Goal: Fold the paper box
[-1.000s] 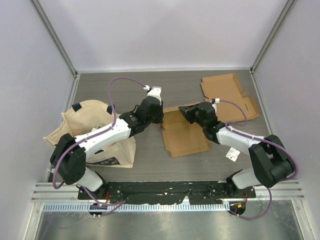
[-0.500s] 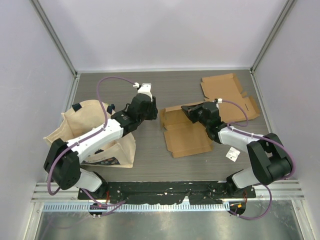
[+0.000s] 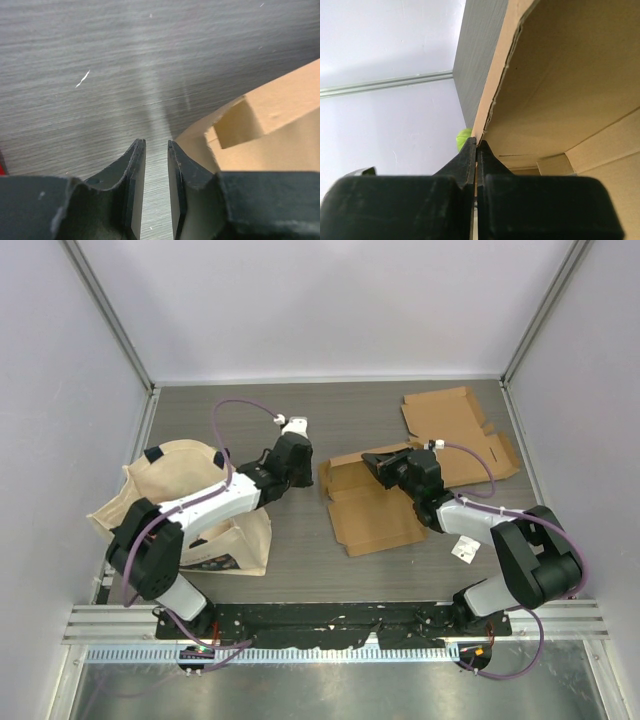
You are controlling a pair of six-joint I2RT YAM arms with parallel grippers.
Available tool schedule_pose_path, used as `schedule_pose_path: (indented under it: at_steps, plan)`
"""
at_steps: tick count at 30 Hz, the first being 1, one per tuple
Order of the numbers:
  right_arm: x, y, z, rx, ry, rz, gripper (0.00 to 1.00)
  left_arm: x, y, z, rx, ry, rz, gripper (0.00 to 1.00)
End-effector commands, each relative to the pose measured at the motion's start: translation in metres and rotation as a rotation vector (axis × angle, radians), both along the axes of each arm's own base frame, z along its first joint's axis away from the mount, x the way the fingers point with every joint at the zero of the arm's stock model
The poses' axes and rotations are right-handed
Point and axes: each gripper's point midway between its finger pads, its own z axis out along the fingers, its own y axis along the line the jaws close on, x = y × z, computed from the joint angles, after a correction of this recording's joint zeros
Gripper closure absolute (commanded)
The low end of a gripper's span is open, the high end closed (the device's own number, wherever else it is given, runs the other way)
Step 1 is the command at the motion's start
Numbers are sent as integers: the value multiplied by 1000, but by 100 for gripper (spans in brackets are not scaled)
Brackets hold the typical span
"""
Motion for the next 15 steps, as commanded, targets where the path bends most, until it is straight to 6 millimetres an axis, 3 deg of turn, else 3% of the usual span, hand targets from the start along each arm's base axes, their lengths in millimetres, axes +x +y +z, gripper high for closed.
schedule_pose_path:
  at_steps: [1,7,11,15]
  plan:
    - [-6,-2,-8,-41,5,14,99,13,-7,-8,34,-6,-1,73]
    - [-8,-4,-7,-22,4,3,99,3,-55,-1,-64,-43,-179,73]
    - [-9,-3,-3,3,-3,5,99,-6,-63,-4,-84,-42,-224,71]
    - [-15,-5,-7,6,0,0,99,-2,-66,0,-93,-68,-226,70]
